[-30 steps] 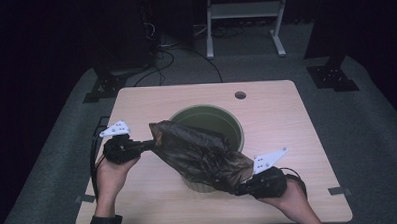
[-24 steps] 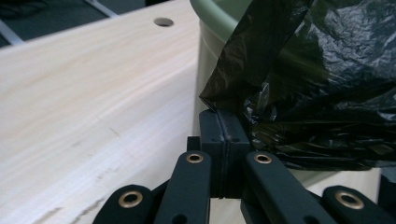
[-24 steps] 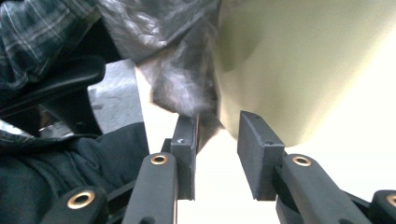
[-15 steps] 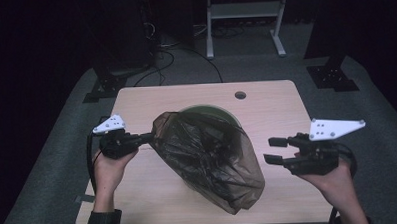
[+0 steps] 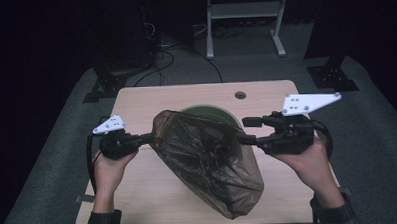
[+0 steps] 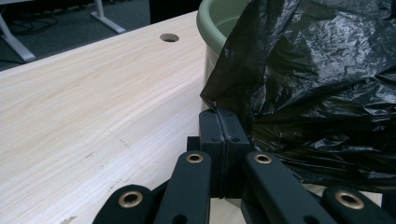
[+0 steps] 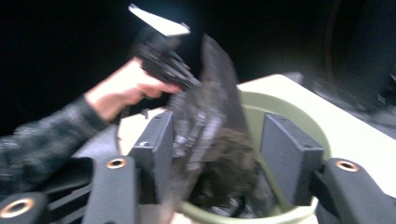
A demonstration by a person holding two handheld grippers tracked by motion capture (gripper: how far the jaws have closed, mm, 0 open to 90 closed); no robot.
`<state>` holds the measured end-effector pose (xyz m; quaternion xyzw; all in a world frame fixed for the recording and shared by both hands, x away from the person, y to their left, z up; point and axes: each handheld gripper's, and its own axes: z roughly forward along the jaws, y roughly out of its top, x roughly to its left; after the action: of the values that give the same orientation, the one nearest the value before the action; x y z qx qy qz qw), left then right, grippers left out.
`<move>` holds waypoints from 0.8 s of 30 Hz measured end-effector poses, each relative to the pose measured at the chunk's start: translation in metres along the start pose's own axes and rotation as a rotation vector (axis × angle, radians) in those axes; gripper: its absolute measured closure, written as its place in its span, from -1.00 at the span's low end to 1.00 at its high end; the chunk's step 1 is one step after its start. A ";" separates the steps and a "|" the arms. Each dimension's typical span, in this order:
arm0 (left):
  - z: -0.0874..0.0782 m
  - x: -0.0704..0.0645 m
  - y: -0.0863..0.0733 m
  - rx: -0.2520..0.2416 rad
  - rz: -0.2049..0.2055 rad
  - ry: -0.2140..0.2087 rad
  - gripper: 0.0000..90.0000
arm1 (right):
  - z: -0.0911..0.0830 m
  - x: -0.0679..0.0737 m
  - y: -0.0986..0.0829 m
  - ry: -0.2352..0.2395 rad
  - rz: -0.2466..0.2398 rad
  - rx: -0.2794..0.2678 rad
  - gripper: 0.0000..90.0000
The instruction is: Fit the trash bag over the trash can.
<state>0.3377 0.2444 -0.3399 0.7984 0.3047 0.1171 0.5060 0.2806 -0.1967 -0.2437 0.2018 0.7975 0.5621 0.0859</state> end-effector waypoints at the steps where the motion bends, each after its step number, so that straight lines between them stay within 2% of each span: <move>1: 0.000 0.000 0.000 0.001 0.001 0.000 1.00 | 0.004 -0.003 -0.002 0.009 -0.004 0.018 0.54; 3: 0.000 0.001 0.001 -0.004 0.003 -0.002 1.00 | 0.010 -0.008 -0.006 -0.006 -0.017 0.029 0.94; 4: 0.000 0.002 0.001 -0.007 0.002 0.000 1.00 | 0.012 -0.012 -0.008 -0.018 -0.022 0.024 1.00; 7: 0.000 0.005 0.003 -0.016 0.006 0.002 1.00 | 0.015 -0.019 -0.011 -0.042 -0.024 0.019 1.00; 9: 0.003 0.009 0.010 -0.033 0.016 0.005 1.00 | 0.018 -0.031 -0.013 -0.076 -0.015 0.005 1.00; 10: 0.003 0.009 0.010 -0.033 0.016 0.005 1.00 | 0.018 -0.031 -0.013 -0.076 -0.015 0.005 1.00; 11: 0.006 0.013 0.016 -0.040 0.023 0.008 1.00 | 0.021 -0.043 -0.014 -0.114 0.000 0.002 1.00; 12: 0.009 0.015 0.019 -0.042 0.025 0.015 1.00 | 0.023 -0.050 -0.015 -0.130 0.009 0.000 1.00; 13: 0.009 0.015 0.019 -0.042 0.025 0.015 1.00 | 0.023 -0.050 -0.015 -0.130 0.009 0.000 1.00; 14: 0.013 0.019 0.024 -0.045 0.027 0.011 1.00 | 0.026 -0.063 -0.019 -0.177 0.026 0.005 1.00; 17: 0.025 0.027 0.029 -0.040 0.031 0.013 1.00 | 0.031 -0.091 -0.029 -0.226 0.076 -0.006 1.00; 19: 0.033 0.030 0.031 -0.026 0.030 0.022 1.00 | 0.037 -0.106 -0.035 -0.241 0.102 0.004 1.00; 24: 0.057 0.041 0.026 0.028 0.017 0.046 1.00 | 0.052 -0.131 -0.057 -0.286 0.164 0.038 1.00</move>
<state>0.4074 0.2193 -0.3480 0.8051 0.3110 0.1354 0.4867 0.4052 -0.2232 -0.3265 0.3457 0.7685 0.5176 0.1484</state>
